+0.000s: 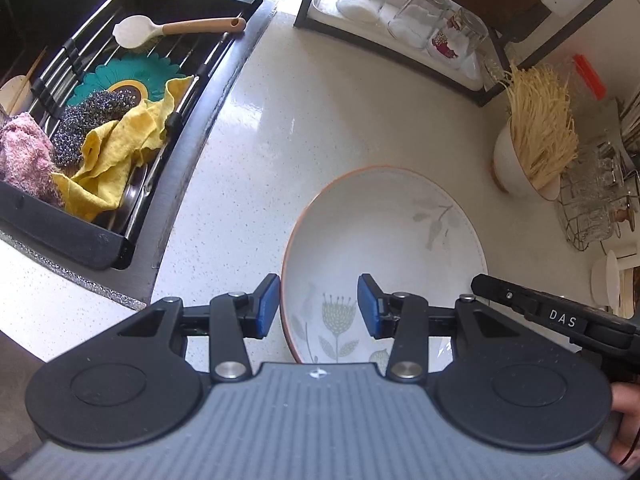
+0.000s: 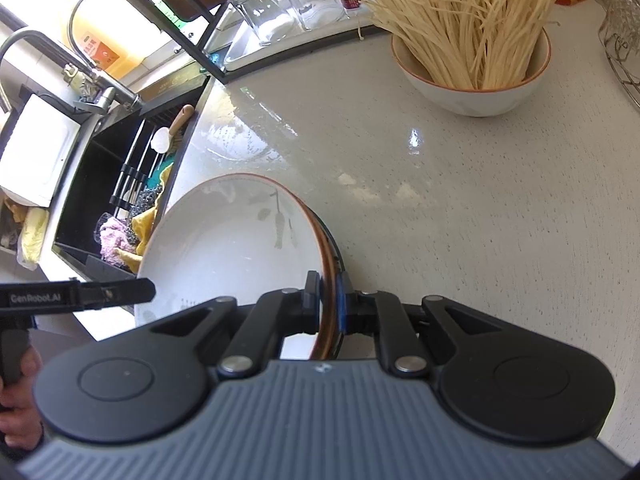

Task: Organize plates and bowls
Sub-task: 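Settle the white plate flat on the cream plate with both tools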

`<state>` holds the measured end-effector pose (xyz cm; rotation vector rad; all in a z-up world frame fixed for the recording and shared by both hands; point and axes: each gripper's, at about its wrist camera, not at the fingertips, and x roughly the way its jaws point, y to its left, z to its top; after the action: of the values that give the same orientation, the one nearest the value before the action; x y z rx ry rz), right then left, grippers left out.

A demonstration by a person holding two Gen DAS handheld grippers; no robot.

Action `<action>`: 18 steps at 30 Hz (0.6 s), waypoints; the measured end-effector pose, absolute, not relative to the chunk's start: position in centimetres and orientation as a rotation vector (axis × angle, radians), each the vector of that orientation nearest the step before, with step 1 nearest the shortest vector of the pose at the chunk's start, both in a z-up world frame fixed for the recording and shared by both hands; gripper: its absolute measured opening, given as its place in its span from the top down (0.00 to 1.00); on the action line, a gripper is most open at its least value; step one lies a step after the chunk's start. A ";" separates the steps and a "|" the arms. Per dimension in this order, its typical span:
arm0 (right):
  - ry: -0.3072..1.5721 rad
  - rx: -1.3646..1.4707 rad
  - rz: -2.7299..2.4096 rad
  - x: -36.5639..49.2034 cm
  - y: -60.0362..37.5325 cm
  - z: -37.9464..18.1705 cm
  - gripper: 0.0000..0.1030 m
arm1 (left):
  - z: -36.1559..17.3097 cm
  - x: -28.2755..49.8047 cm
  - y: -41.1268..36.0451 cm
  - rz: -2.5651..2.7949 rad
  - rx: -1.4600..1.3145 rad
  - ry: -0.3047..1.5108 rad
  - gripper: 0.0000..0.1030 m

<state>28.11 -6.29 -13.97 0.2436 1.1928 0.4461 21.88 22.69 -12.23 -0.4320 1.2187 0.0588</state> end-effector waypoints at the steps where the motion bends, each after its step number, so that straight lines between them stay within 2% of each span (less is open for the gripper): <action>1: 1.193 0.245 0.448 28.2 -6.3 -14.0 0.88 | -12.2 21.8 22.7 0.059 -0.428 1.216 0.53; 8: 1.190 0.256 0.441 28.2 -6.5 -13.9 0.88 | -12.3 21.0 22.6 0.064 -0.418 1.177 0.55; 18: 1.085 0.215 0.381 27.7 -6.5 -11.5 0.86 | -12.8 20.7 23.0 0.039 -0.387 1.127 0.74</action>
<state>27.67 -6.51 -11.54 0.2145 1.0853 0.3814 20.65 23.04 -12.79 -0.3874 1.1267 0.0389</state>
